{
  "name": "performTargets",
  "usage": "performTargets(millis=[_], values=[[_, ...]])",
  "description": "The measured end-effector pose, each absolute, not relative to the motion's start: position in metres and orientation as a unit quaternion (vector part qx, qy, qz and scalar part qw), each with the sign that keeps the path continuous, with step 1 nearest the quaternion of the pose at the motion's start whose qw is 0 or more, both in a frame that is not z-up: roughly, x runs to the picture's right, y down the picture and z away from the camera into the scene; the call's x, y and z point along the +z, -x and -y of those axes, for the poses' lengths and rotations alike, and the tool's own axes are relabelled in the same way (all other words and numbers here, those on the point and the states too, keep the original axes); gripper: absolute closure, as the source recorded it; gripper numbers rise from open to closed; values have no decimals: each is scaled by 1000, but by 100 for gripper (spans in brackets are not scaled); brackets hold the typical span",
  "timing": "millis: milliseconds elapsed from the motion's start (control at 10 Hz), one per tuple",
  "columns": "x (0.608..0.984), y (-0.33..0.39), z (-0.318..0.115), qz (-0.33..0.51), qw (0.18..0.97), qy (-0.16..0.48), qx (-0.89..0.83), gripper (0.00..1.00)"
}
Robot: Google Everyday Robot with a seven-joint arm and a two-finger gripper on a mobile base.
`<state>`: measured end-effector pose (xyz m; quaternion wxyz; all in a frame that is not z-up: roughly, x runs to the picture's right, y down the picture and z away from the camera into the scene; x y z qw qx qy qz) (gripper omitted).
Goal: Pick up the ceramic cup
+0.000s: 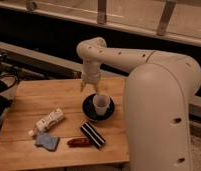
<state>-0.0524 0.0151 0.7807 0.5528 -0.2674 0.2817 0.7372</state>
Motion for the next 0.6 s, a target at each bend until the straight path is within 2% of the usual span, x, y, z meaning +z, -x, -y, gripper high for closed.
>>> performTargets(millis=[600], values=[[810,27,-43,-393,479,302,724,35]])
